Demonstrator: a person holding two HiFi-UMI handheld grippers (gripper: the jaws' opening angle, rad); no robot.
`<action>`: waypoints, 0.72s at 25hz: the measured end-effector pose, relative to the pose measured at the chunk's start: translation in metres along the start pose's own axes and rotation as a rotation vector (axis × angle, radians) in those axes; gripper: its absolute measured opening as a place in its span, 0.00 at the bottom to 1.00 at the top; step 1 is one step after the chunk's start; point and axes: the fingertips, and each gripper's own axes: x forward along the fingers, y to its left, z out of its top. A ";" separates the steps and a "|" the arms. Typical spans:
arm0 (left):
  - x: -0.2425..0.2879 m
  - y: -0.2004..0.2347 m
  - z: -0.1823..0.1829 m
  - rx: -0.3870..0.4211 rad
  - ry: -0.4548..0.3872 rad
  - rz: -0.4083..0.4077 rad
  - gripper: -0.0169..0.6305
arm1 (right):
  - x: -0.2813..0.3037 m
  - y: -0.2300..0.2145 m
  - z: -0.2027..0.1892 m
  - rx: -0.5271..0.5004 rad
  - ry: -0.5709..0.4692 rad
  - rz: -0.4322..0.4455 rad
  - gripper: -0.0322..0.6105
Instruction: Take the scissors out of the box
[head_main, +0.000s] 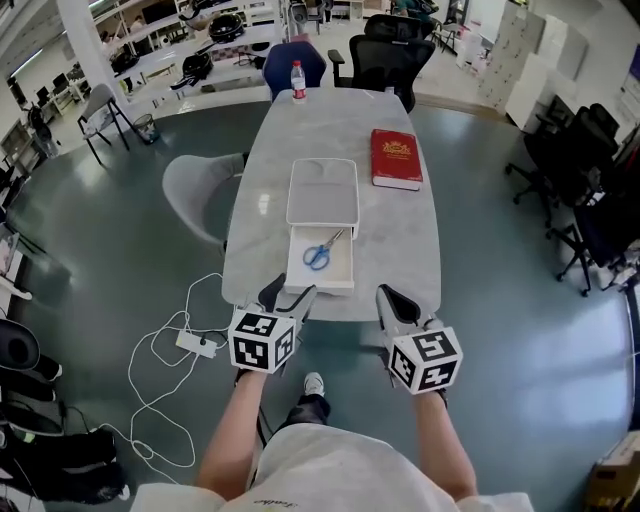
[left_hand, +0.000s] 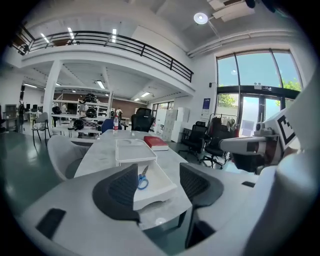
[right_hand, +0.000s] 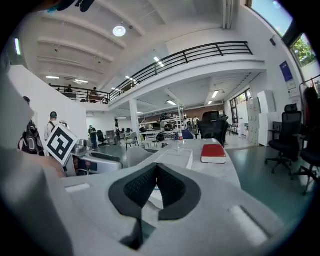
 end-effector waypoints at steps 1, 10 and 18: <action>0.008 0.005 0.001 0.005 0.010 -0.010 0.39 | 0.007 -0.003 0.003 0.002 0.003 -0.008 0.06; 0.077 0.038 -0.002 0.027 0.132 -0.125 0.41 | 0.060 -0.024 0.033 -0.027 0.018 -0.081 0.06; 0.120 0.052 -0.011 0.125 0.256 -0.199 0.41 | 0.099 -0.037 0.042 -0.007 0.018 -0.118 0.06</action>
